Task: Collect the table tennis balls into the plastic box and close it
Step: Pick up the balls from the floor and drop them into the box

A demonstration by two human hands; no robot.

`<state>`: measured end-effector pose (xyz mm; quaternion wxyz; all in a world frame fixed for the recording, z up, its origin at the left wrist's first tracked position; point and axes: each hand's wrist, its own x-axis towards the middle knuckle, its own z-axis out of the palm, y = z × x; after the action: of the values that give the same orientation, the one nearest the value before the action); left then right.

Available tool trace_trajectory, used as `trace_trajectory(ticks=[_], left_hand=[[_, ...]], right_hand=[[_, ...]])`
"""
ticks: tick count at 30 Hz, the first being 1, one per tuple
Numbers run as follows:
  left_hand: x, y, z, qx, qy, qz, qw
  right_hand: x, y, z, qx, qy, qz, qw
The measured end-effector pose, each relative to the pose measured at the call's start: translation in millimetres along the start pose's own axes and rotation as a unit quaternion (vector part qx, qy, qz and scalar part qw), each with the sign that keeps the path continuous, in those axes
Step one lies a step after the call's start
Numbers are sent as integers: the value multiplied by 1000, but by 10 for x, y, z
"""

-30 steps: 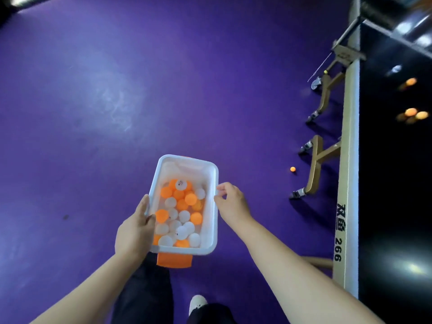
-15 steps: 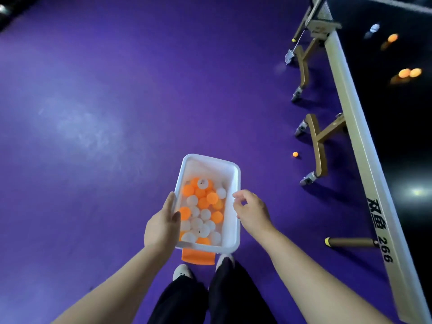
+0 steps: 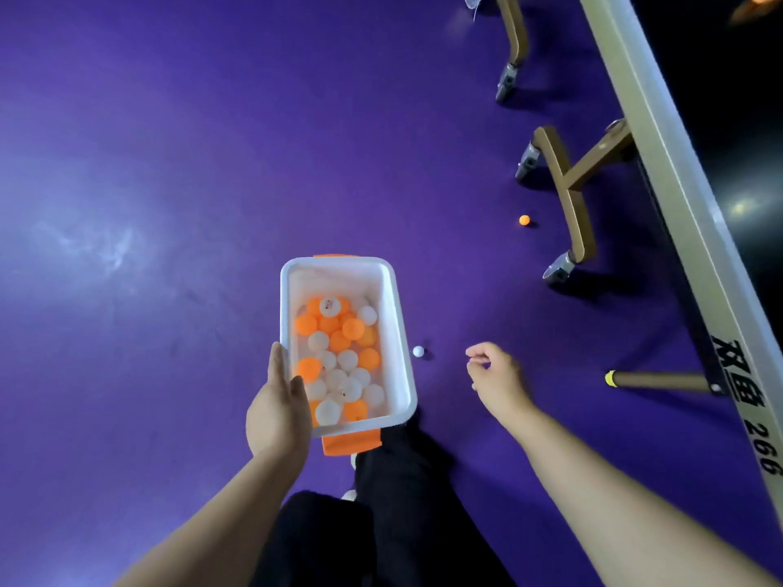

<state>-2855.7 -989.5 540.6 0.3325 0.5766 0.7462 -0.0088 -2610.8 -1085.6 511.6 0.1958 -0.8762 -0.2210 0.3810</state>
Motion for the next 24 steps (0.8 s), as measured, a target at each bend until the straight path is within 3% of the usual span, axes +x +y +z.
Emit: trace_trajectory(ticks=[11, 19, 24], left_hand=[[1551, 492, 871, -15, -48, -6, 999], [2910, 652, 1948, -38, -39, 45, 998], [3554, 773, 2583, -79, -24, 78, 994]], right_hand=[[1570, 70, 647, -53, -19, 74, 996], [2781, 770, 1722, -134, 3, 138, 981], [3356, 1351, 2409, -128, -2, 134, 983]])
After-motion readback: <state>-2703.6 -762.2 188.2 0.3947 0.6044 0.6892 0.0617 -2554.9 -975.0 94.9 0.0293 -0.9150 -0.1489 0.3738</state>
